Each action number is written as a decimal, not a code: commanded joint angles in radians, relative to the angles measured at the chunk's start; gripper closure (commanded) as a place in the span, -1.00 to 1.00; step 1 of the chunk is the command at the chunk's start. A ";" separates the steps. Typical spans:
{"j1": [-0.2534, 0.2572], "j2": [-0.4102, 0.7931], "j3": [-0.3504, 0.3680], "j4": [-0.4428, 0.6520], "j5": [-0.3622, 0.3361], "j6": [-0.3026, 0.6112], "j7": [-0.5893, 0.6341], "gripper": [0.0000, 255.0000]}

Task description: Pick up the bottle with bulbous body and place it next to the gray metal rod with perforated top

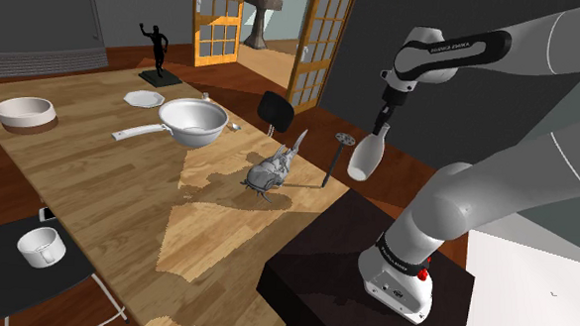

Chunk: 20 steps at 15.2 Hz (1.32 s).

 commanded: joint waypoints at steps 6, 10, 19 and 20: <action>0.010 0.059 -0.043 -0.055 -0.003 0.114 -0.008 1.00; 0.019 0.100 -0.069 -0.082 0.000 0.181 -0.015 1.00; 0.055 0.218 -0.132 -0.133 0.037 0.342 -0.048 1.00; 0.060 0.234 -0.140 -0.137 0.044 0.361 -0.054 1.00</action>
